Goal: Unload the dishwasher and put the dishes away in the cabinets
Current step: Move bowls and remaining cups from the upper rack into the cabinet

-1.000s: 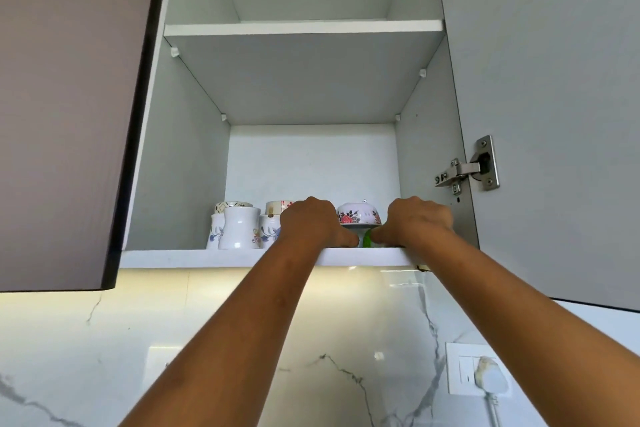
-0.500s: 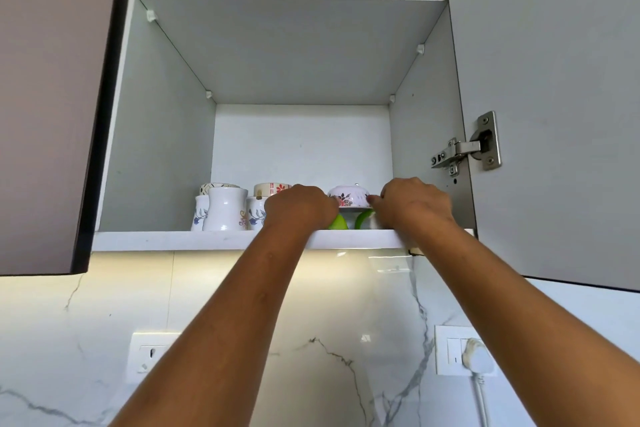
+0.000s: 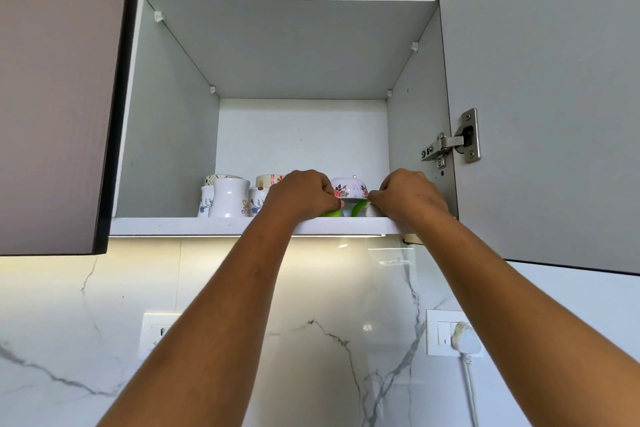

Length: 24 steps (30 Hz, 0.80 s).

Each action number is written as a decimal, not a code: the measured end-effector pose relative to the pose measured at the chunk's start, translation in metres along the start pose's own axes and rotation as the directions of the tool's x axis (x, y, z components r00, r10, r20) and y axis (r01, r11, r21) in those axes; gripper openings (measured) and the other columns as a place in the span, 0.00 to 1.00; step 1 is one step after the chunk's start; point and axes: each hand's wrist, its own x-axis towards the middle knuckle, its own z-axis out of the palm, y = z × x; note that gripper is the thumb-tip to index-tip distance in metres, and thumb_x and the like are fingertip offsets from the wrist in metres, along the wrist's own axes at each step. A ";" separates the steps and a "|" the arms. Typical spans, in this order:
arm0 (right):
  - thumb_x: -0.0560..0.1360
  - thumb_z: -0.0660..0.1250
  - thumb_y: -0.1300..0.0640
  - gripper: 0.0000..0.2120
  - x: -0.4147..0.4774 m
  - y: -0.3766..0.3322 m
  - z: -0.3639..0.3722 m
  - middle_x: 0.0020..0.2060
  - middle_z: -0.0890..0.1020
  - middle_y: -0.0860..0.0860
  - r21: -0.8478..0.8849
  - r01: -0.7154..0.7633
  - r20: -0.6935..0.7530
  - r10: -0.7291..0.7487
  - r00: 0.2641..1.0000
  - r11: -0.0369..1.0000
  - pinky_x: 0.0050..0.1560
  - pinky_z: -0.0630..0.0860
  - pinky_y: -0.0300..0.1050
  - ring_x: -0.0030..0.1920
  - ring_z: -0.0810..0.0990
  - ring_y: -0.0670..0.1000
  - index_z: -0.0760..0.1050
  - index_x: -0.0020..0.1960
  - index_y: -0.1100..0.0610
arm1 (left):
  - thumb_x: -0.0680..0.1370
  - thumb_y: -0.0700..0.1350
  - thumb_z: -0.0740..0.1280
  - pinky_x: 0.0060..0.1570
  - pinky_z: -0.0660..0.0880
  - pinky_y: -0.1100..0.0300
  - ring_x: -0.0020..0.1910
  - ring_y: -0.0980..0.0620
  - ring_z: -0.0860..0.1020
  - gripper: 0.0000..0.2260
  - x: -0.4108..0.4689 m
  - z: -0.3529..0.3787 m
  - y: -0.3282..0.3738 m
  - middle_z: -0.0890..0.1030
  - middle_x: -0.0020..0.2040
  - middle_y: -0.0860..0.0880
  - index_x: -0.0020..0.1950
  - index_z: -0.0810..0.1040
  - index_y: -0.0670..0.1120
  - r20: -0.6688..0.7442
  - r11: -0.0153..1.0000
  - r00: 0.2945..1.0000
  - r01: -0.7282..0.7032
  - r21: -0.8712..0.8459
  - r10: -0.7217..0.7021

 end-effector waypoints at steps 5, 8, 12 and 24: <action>0.74 0.63 0.48 0.16 -0.011 -0.003 -0.002 0.52 0.81 0.57 0.057 0.036 -0.117 -0.029 0.993 0.998 0.48 0.75 0.46 0.52 0.79 0.59 0.79 0.54 0.56 | 0.76 0.56 0.63 0.52 0.71 0.54 0.56 0.47 0.75 0.11 -0.003 -0.001 0.002 0.81 0.53 0.51 0.54 0.77 0.53 -0.195 0.999 0.981 -0.005 0.042 0.013; 0.77 0.59 0.54 0.13 -0.028 -0.004 -0.005 0.50 0.82 0.58 0.178 0.138 -0.305 -0.079 0.949 0.974 0.47 0.74 0.46 0.51 0.79 0.59 0.78 0.55 0.58 | 0.77 0.48 0.60 0.50 0.69 0.54 0.52 0.45 0.76 0.08 -0.015 -0.003 0.007 0.83 0.48 0.50 0.51 0.78 0.50 -0.460 0.995 0.885 -0.041 0.086 0.076; 0.77 0.56 0.63 0.16 -0.054 -0.006 -0.015 0.55 0.80 0.60 0.248 0.180 -0.301 -0.101 0.948 0.952 0.54 0.71 0.46 0.56 0.76 0.60 0.75 0.61 0.58 | 0.75 0.44 0.61 0.50 0.70 0.52 0.49 0.43 0.77 0.07 -0.035 -0.017 0.003 0.83 0.44 0.49 0.48 0.78 0.48 -0.535 0.998 0.845 -0.041 -0.039 0.014; 0.76 0.57 0.63 0.18 -0.172 -0.033 -0.092 0.64 0.72 0.58 0.228 0.070 -0.300 0.001 0.954 0.971 0.60 0.62 0.44 0.65 0.67 0.58 0.70 0.66 0.59 | 0.73 0.40 0.62 0.45 0.73 0.55 0.42 0.46 0.77 0.06 -0.163 -0.086 0.004 0.75 0.33 0.55 0.45 0.78 0.47 -0.410 0.949 0.908 -0.051 -0.310 -0.084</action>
